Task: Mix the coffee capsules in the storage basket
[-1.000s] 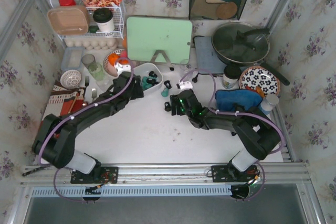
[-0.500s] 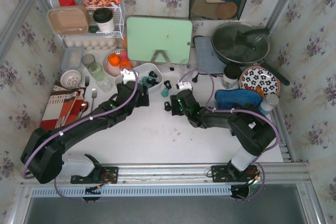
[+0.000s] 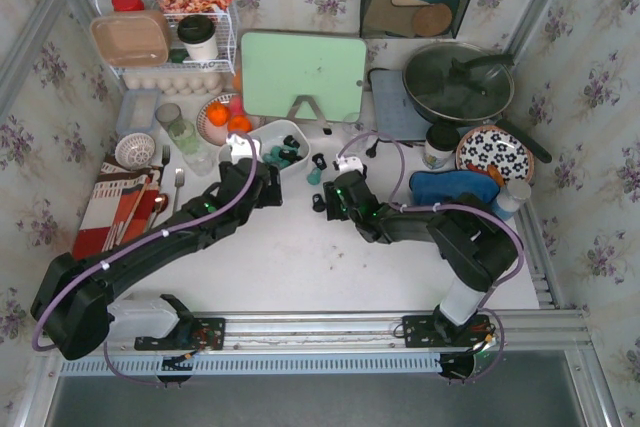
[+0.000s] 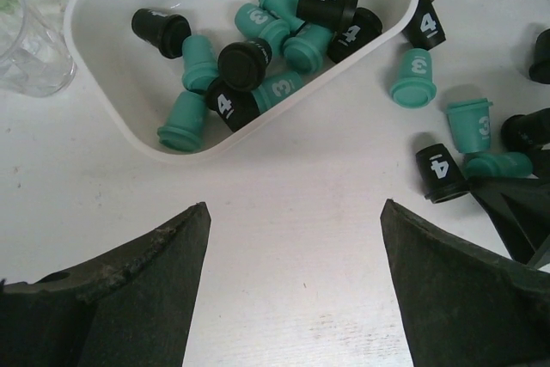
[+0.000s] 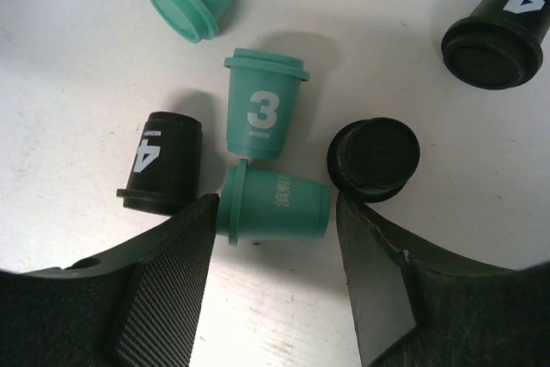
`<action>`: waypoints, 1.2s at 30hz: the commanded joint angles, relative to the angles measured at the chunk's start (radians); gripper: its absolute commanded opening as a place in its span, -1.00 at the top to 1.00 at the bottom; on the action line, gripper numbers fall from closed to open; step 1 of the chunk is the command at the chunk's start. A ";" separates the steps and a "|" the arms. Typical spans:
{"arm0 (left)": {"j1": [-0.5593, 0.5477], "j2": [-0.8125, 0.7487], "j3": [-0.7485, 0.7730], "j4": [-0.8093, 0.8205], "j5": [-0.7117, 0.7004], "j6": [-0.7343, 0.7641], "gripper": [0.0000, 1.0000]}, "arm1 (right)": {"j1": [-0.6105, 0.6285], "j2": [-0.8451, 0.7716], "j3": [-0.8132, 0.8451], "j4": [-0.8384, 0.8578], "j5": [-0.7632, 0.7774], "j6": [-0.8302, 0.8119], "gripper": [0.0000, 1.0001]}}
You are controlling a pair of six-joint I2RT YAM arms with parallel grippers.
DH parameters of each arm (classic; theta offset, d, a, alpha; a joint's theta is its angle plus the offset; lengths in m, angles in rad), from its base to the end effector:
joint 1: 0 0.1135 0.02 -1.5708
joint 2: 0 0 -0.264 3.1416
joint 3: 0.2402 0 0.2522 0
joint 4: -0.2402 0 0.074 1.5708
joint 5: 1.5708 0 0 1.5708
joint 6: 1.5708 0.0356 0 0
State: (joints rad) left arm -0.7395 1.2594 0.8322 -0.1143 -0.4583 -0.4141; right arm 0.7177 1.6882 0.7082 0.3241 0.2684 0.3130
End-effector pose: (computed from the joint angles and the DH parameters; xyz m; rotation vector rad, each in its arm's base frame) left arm 0.2158 -0.1755 0.2633 0.0650 2.0582 -0.2304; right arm 0.2496 0.2053 0.1396 -0.3000 2.1928 0.2763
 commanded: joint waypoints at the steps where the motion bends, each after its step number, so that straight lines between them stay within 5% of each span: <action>1: -0.003 -0.009 -0.004 -0.018 -0.015 -0.010 -0.66 | -0.001 0.018 0.019 0.026 0.029 -0.014 -0.26; 23: -0.009 -0.037 -0.058 -0.057 -0.056 -0.003 -0.66 | -0.001 0.018 0.023 0.012 0.021 -0.039 0.35; 36: -0.012 -0.115 -0.090 -0.092 -0.075 0.072 -0.66 | -0.001 -0.173 0.101 -0.039 -0.076 -0.063 0.40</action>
State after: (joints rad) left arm -0.7521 1.1595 0.7567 -0.2100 -0.5259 -0.3687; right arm 0.7177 1.5414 0.7471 0.2764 0.2550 0.2726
